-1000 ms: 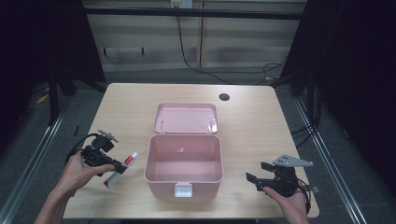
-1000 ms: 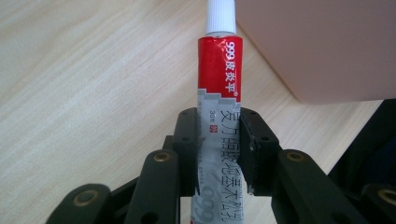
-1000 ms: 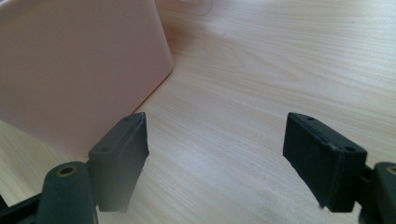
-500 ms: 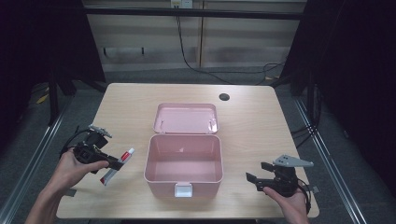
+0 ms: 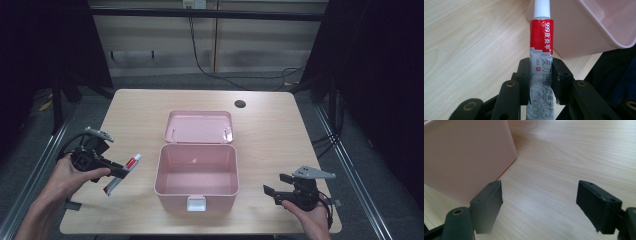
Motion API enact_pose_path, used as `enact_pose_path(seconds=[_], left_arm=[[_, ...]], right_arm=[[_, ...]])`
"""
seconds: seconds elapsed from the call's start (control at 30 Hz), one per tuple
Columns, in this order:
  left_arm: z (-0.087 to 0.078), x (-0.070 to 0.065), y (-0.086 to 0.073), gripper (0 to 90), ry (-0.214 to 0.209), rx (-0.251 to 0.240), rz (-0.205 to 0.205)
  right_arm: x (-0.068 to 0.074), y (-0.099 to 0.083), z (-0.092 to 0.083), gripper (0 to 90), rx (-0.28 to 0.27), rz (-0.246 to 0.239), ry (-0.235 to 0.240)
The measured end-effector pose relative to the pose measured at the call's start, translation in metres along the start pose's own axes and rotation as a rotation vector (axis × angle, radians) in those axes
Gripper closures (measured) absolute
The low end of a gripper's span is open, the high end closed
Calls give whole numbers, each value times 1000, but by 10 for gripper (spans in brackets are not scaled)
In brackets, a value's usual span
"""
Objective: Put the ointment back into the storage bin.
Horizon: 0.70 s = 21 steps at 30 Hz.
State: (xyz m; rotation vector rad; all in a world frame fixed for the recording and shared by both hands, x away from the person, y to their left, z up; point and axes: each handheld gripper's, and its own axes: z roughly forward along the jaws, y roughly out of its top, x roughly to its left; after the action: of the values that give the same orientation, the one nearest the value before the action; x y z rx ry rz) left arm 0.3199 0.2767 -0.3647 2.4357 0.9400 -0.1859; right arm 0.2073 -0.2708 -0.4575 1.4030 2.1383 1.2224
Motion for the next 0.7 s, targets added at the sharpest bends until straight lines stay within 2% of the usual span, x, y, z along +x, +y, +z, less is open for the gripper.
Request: enact_pose_path(seconds=[0.27, 0.33, 0.5, 0.53, 0.7], left_arm=[[-13, -8, 9, 705, -5, -22, 29], [-16, -12, 13, 705, -20, -25, 40], [-18, -19, 21, 706, -24, -23, 62], [-20, -22, 24, 705, -33, -19, 80], [-23, -29, 32, 705, -33, -24, 93]], right_arm=[[0, 0, 0, 203, -1, 0, 2], [0, 0, 0, 197, -1, 0, 1], [0, 0, 0, 195, -4, -2, 0], [0, 0, 0, 194, -4, -2, 0], [0, 0, 0, 193, -5, 1, 2]])
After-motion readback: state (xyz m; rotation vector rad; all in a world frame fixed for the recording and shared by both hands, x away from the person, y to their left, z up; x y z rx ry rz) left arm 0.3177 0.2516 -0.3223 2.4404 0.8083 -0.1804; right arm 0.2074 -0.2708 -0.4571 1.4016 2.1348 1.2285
